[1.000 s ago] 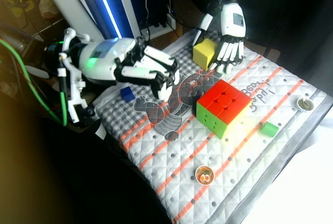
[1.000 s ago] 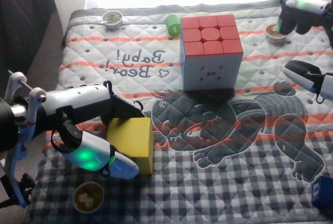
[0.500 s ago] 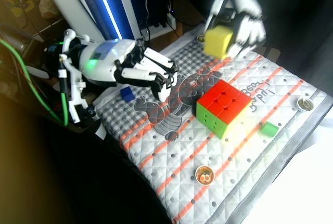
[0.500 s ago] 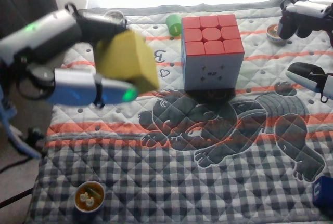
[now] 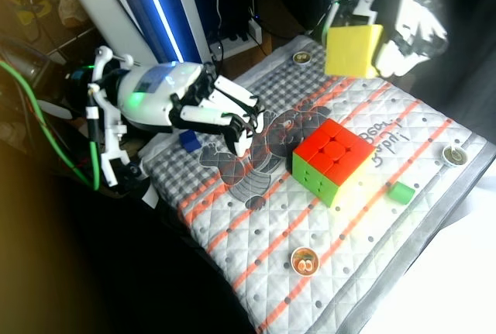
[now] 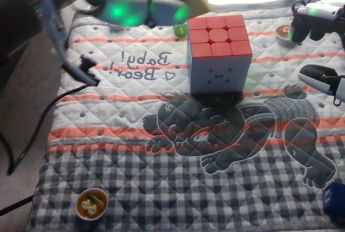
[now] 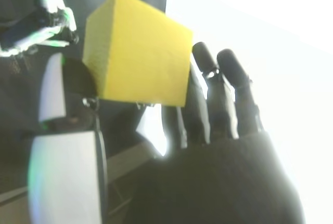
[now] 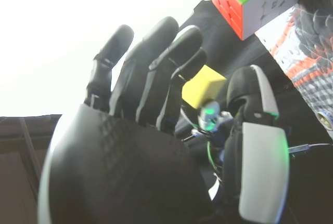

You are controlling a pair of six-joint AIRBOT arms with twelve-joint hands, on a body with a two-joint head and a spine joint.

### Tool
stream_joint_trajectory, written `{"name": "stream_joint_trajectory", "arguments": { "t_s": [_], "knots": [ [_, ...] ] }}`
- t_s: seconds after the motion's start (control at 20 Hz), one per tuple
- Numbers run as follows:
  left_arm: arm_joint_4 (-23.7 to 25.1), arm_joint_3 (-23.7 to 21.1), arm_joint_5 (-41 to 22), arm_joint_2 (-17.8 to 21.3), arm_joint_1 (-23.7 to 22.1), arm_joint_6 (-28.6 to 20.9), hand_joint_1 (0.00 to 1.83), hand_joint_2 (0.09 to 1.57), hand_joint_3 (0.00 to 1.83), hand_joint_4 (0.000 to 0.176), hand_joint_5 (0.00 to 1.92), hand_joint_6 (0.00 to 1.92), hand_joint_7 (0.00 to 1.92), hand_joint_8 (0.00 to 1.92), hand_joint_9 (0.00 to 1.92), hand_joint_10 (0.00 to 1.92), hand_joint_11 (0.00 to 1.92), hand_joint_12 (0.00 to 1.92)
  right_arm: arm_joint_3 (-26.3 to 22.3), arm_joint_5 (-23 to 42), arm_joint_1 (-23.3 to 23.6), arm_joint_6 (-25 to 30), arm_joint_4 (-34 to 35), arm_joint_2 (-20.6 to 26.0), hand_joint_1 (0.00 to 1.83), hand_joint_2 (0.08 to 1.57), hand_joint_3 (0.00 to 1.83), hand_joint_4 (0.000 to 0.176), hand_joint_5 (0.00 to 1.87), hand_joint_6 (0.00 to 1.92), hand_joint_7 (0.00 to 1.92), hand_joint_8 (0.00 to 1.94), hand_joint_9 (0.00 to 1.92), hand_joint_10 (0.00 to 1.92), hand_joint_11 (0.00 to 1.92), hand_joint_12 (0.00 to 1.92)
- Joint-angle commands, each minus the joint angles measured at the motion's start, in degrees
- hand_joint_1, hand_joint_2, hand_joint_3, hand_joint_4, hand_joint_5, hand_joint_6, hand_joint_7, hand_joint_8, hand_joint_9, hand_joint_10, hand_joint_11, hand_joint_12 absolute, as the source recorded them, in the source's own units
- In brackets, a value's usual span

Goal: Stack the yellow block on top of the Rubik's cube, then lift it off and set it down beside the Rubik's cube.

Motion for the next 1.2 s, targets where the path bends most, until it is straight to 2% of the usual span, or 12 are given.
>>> {"name": "stream_joint_trajectory", "arguments": {
  "t_s": [0.0, 0.25, 0.35, 0.4, 0.45, 0.55, 0.7, 0.8, 0.85, 1.0, 1.05, 1.15],
  "knots": [
    [1.29, 1.02, 3.11, -0.87, -1.07, -0.38, 1.09, 1.16, 0.0, 0.0, 0.89, 1.14, 0.61, 0.2, 0.22, 0.53, 0.0, 1.42, 0.4, 7.1, 0.35, -0.09, -0.81, -0.25, 0.91, 1.11, 0.11, 0.0, 0.56, 1.06, 0.75, 1.01, 0.57, 1.21, 0.03, 1.73],
    [1.29, 7.64, -3.4, -8.14, -3.8, -0.39, 1.12, 1.18, 0.0, 0.0, 0.85, 1.2, 0.54, 0.01, 0.21, 0.24, 0.0, 0.95, 0.8, 7.07, 0.36, -0.09, -1.03, -0.79, 0.87, 1.14, 0.08, 0.0, 0.54, 1.0, 0.76, 0.93, 0.61, 1.16, 0.02, 1.67],
    [0.66, 9.55, -4.78, -10.13, -3.81, -0.39, 1.13, 1.17, 0.0, 0.0, 0.87, 1.16, 0.53, 0.0, 0.22, 0.2, 0.0, 0.96, 0.86, 7.05, 0.36, -0.09, -1.08, -0.86, 0.87, 1.14, 0.07, 0.0, 0.55, 1.0, 0.76, 0.9, 0.6, 1.14, 0.02, 1.66],
    [0.43, 10.5, -5.61, -11.22, -3.81, -0.39, 1.14, 1.15, 0.0, 0.0, 0.91, 1.1, 0.46, 0.0, 0.2, 0.09, 0.0, 0.61, 0.93, 7.05, 0.36, -0.09, -1.1, -0.98, 0.89, 1.13, 0.05, 0.0, 0.56, 1.0, 0.75, 0.89, 0.59, 1.13, 0.02, 1.65],
    [0.33, 11.28, -6.43, -12.05, -3.81, -0.39, 1.14, 1.15, 0.0, 0.0, 0.91, 1.1, 0.51, 0.01, 0.24, 0.08, 0.0, 0.56, 0.98, 7.05, 0.36, -0.09, -1.12, -1.05, 0.89, 1.13, 0.05, 0.0, 0.56, 1.0, 0.75, 0.92, 0.58, 1.15, 0.02, 1.65],
    [0.21, 12.43, -7.53, -13.5, -3.79, -0.39, 1.13, 1.17, 0.0, 0.0, 0.88, 1.14, 0.55, 0.02, 0.27, 0.07, 0.0, 0.57, 1.0, 7.03, 0.36, -0.09, -1.17, -1.05, 0.88, 1.14, 0.04, 0.0, 0.56, 1.02, 0.75, 0.93, 0.58, 1.15, 0.04, 1.63],
    [0.25, 13.08, -8.43, -14.4, -3.65, -0.39, 1.05, 1.17, 0.0, 0.0, 0.86, 1.17, 0.66, 0.05, 0.3, 0.24, 0.0, 1.2, 1.03, 7.03, 0.36, -0.05, -1.19, -1.05, 0.89, 1.14, 0.03, 0.0, 0.53, 1.06, 0.68, 1.01, 0.5, 1.2, 0.0, 1.65],
    [0.18, 13.44, -8.89, -14.7, -3.64, -0.4, 0.88, 1.04, 0.0, 0.0, 0.64, 0.32, 0.57, 0.01, 0.14, 0.53, 0.0, 1.32, 1.03, 7.03, 0.36, 0.05, -1.19, -1.05, 0.89, 1.14, 0.03, 0.0, 0.52, 1.04, 0.68, 1.0, 0.5, 1.18, 0.0, 1.62],
    [-0.05, 13.64, -8.98, -14.81, -3.58, -0.4, 0.82, 1.0, 0.0, 0.0, 0.59, 0.12, 0.51, 0.01, 0.05, 0.71, 0.0, 1.4, 1.05, 7.04, 0.36, 0.06, -1.2, -1.05, 0.89, 1.14, 0.03, 0.0, 0.52, 1.04, 0.7, 0.99, 0.53, 1.19, 0.0, 1.64],
    [-0.19, 14.01, -9.37, -15.16, -3.37, -0.41, 0.67, 0.94, 0.0, 0.109, 0.35, 0.0, 0.33, 0.0, 0.0, 0.77, 0.0, 1.57, 1.09, 7.06, 0.36, 0.07, -1.23, -1.04, 0.89, 1.14, 0.03, 0.0, 0.54, 1.05, 0.7, 0.99, 0.53, 1.19, 0.0, 1.65],
    [-0.23, 14.09, -9.37, -15.23, -3.28, -0.41, 0.66, 0.93, 0.0, 0.106, 0.31, 0.0, 0.29, 0.0, 0.0, 0.68, 0.0, 1.58, 1.09, 7.06, 0.36, 0.17, -1.23, -1.03, 0.87, 1.15, 0.03, 0.0, 0.54, 1.04, 0.7, 0.98, 0.54, 1.19, 0.0, 1.64],
    [-0.58, 14.2, -9.35, -15.27, -3.17, -0.41, 0.62, 0.94, 0.0, 0.134, 0.3, 0.0, 0.24, 0.0, 0.0, 0.48, 0.0, 1.33, 1.09, 7.07, 0.36, 0.21, -1.25, -1.03, 0.86, 1.15, 0.03, 0.0, 0.56, 1.02, 0.73, 0.93, 0.55, 1.18, 0.0, 1.64]
  ]
}}
